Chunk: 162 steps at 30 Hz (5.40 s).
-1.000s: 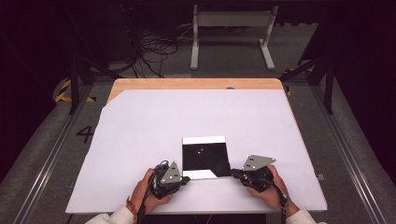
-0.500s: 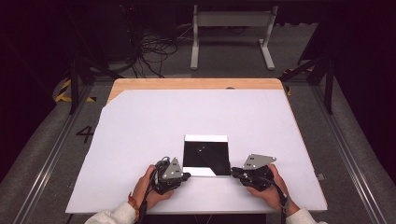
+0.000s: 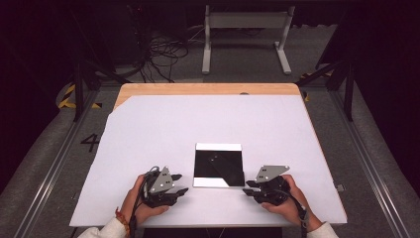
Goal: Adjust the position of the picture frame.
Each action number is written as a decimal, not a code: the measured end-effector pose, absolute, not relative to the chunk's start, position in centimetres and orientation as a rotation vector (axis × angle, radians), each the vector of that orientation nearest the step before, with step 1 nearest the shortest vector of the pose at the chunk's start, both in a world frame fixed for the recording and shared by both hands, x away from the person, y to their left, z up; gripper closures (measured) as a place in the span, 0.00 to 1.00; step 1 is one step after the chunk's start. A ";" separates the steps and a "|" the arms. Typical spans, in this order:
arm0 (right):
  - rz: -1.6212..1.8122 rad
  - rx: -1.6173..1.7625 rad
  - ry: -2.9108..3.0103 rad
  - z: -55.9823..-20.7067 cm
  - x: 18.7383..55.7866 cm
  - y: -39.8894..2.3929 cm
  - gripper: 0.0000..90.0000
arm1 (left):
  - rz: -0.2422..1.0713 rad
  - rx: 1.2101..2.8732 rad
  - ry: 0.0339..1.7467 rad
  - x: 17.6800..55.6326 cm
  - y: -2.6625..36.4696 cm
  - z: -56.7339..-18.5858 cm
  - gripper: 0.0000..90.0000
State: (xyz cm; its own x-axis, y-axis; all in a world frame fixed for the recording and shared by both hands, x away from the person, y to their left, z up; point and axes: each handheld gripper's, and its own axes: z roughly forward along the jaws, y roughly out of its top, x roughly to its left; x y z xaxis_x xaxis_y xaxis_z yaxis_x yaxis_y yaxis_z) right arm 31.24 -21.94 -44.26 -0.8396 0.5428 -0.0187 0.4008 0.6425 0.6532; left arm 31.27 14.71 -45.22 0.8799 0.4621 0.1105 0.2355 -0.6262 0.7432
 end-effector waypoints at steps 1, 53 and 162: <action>0.953 0.780 2.658 -44.2 31.3 -21.9 0.76 | 0.370 2.261 0.502 31.2 15.1 -45.3 0.52; 1.487 1.280 2.662 -44.2 35.1 -22.5 0.61 | 0.372 2.332 0.531 31.4 14.0 -46.5 0.23; 1.636 1.115 2.515 -44.0 36.3 -21.5 0.80 | 0.282 2.052 0.678 39.0 10.5 -43.3 0.58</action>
